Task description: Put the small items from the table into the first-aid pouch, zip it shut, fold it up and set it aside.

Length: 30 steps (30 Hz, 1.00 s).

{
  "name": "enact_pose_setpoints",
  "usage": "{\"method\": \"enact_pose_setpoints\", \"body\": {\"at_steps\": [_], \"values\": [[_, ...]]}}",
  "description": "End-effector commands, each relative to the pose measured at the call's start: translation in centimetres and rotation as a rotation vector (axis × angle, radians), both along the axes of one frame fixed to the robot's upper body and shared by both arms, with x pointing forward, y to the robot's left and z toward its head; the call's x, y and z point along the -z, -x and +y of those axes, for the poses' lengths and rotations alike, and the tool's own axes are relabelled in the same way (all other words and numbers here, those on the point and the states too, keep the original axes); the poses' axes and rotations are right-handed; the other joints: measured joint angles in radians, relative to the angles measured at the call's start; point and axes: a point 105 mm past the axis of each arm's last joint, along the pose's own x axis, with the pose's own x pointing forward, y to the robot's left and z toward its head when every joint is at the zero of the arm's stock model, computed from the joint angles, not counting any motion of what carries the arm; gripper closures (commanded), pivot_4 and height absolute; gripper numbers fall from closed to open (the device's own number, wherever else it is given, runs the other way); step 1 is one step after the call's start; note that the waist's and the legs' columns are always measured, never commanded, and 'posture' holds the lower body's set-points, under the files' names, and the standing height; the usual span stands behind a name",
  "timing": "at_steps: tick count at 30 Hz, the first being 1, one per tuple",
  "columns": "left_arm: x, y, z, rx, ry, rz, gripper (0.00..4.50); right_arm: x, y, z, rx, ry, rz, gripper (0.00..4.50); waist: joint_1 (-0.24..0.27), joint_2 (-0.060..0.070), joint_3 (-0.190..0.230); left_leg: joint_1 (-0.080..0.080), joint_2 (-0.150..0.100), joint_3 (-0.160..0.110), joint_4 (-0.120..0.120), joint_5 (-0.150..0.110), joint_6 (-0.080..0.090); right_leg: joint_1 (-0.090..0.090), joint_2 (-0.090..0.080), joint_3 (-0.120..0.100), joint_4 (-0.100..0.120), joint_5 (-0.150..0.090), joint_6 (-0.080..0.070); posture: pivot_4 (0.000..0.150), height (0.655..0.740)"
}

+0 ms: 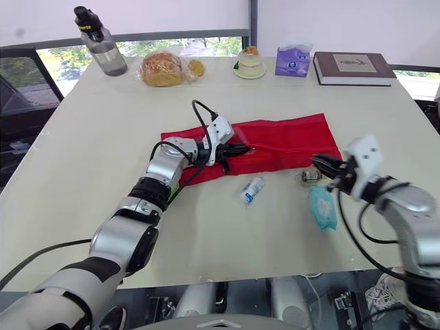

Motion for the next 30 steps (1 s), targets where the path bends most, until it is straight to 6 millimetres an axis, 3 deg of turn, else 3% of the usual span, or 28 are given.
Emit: {"method": "enact_pose_setpoints", "body": {"at_steps": [1, 3, 5, 14, 19, 24, 30], "values": [[-0.9, -0.6, 0.6, -0.018, -0.004, -0.049, 4.5, -2.5, 3.0, -0.9, -0.052, 0.011, -0.024, 1.6, -0.002, 0.0, 0.0, 0.0, 0.0, 0.0, 0.0, 0.0, 0.0, 0.0, 0.0, 0.0, 0.0, 0.0, 0.0, 0.15, 0.74], [-0.8, -0.7, 0.9, -0.023, -0.011, -0.048, 4.5, -3.1, 4.5, -1.2, -0.078, 0.016, 0.001, 0.73, -0.003, 0.0, 0.0, 0.001, 0.0, 0.0, 0.0, 0.0, 0.0, 0.0, 0.001, 0.0, 0.001, 0.0, 0.001, 0.15, 0.74], [-0.7, -0.8, 1.1, -0.025, -0.015, -0.047, 4.5, -3.5, 5.9, -1.4, -0.107, 0.027, 0.029, 0.23, -0.005, 0.0, 0.0, 0.001, 0.001, 0.0, 0.0, 0.0, 0.0, 0.0, 0.001, 0.001, 0.001, 0.0, 0.001, 0.15, 0.74], [-0.5, -1.1, 2.1, -0.029, -0.041, -0.042, 4.5, -7.2, 9.7, -2.9, -0.145, 0.065, 0.054, 0.23, -0.002, 0.0, 0.0, 0.001, 0.0, 0.0, 0.0, 0.0, 0.0, 0.0, 0.001, 0.001, 0.0, -0.002, 0.003, 0.15, 0.74], [-0.6, -1.2, 2.2, -0.033, -0.029, -0.035, 4.5, -7.6, 10.6, -2.9, -0.18, 0.093, 0.076, 0.23, -0.002, -0.001, 0.0, 0.001, 0.0, 0.0, 0.0, 0.0, 0.0, 0.0, 0.001, 0.001, 0.0, -0.002, 0.003, 0.15, 0.74], [-0.4, -1.1, 2.2, -0.023, -0.05, -0.038, 4.5, -7.2, 10.3, -2.2, -0.206, 0.101, 0.076, 0.23, -0.002, -0.001, 0.0, 0.001, 0.0, 0.0, 0.0, 0.0, 0.0, 0.0, 0.001, 0.001, 0.0, -0.002, 0.004, 0.15, 0.74], [-0.2, -1.0, 1.9, -0.011, -0.06, -0.042, 4.5, -4.4, 7.2, -0.6, -0.312, 0.228, 0.141, 0.23, -0.004, -0.001, 0.0, 0.001, 0.0, 0.001, 0.0, 0.0, 0.0, 0.0, 0.001, 0.001, 0.0, -0.002, 0.004, 0.15, 0.74]]}}
